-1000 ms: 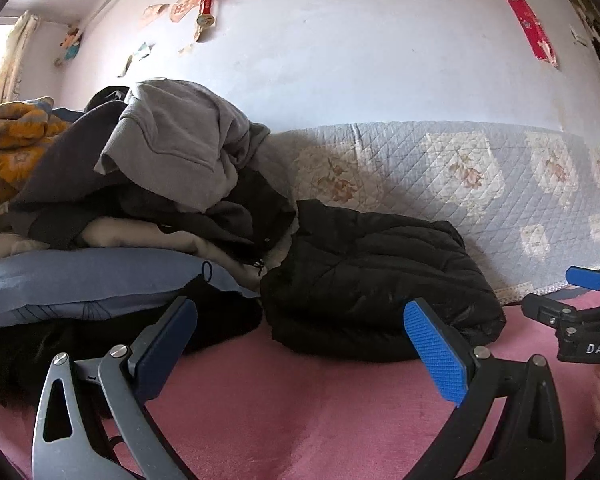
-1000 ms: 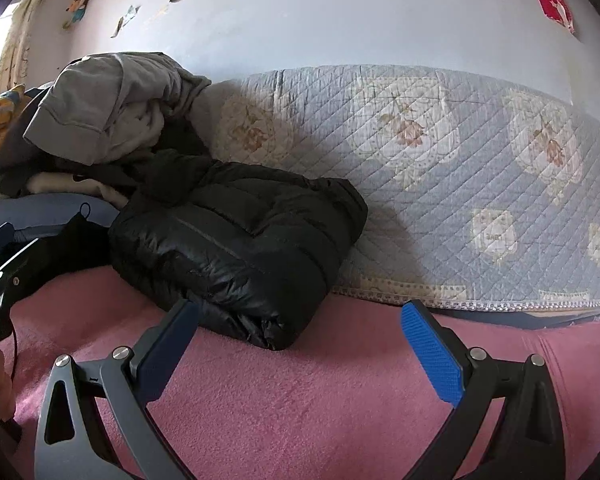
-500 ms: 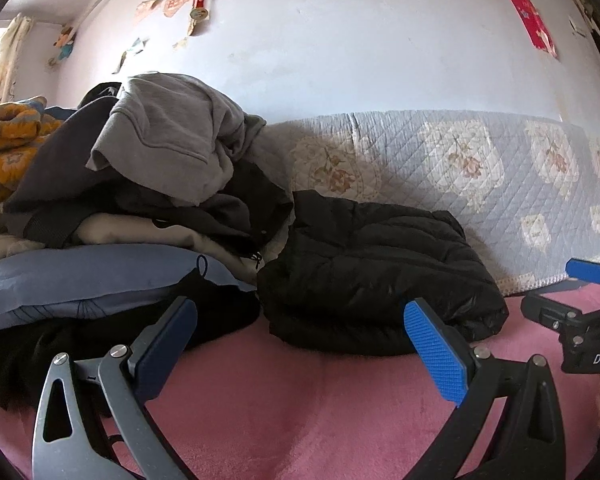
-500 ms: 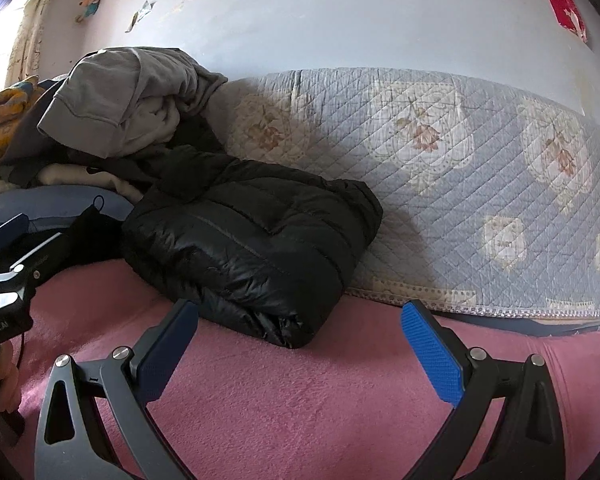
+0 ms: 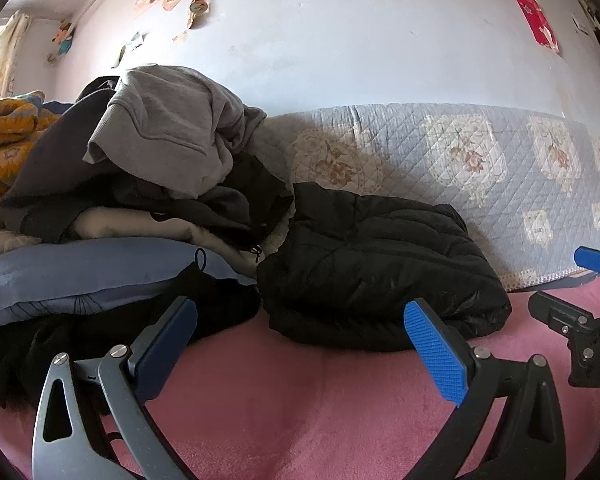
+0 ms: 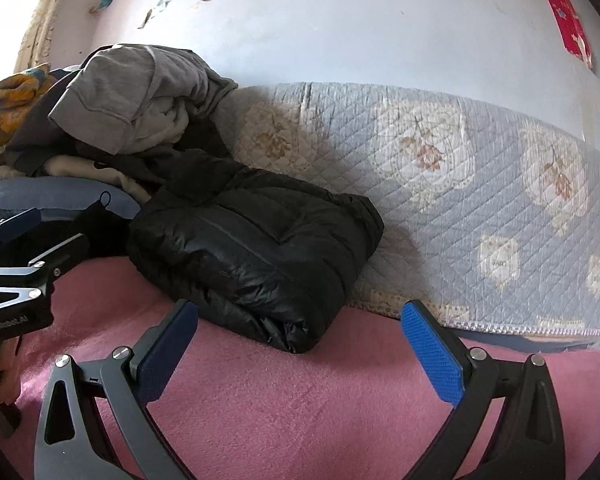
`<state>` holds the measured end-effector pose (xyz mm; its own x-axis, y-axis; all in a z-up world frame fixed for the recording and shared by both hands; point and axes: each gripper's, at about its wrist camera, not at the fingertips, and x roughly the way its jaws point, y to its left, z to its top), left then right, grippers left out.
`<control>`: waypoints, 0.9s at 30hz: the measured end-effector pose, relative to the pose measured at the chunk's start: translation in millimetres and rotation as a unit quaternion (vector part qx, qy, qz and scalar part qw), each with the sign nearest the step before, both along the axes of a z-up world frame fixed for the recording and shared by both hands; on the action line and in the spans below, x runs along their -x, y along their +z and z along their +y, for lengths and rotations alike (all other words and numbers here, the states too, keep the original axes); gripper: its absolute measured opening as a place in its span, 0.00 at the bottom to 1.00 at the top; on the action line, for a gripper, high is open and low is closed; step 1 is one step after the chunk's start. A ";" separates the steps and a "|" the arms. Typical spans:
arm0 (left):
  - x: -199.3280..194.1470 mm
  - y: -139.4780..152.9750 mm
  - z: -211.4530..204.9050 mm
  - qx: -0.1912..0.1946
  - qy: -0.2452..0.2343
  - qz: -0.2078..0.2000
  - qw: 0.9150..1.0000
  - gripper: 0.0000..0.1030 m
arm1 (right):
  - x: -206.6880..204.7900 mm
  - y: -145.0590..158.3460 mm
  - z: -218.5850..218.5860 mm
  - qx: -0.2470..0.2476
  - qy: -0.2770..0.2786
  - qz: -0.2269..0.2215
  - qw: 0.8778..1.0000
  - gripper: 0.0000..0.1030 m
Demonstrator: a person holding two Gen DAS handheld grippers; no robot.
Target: Fold large clothes
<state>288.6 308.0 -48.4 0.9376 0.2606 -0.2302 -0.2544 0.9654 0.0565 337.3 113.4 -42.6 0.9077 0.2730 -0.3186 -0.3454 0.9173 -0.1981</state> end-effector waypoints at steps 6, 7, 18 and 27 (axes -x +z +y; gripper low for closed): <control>1.3 0.3 0.2 0.001 0.002 -0.007 1.000 1.00 | -0.7 -0.1 -1.3 -0.001 0.000 0.002 1.000 1.00; 1.3 0.2 0.3 0.001 0.002 -0.006 1.000 1.00 | -1.1 0.0 -1.7 -0.001 0.000 0.003 1.000 1.00; 1.3 1.1 -1.8 -0.008 0.001 -0.001 1.000 1.00 | -1.1 -0.6 -3.6 0.002 -0.002 0.007 1.000 1.00; -3.9 -0.5 -0.2 -0.002 0.000 0.003 1.000 1.00 | -2.2 -0.7 -5.0 0.002 -0.007 0.006 1.000 1.00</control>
<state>292.5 307.8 -48.9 0.9363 0.2611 -0.2350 -0.2535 0.9653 0.0624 339.5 108.4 -43.3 0.9071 0.2598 -0.3312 -0.3359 0.9210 -0.1975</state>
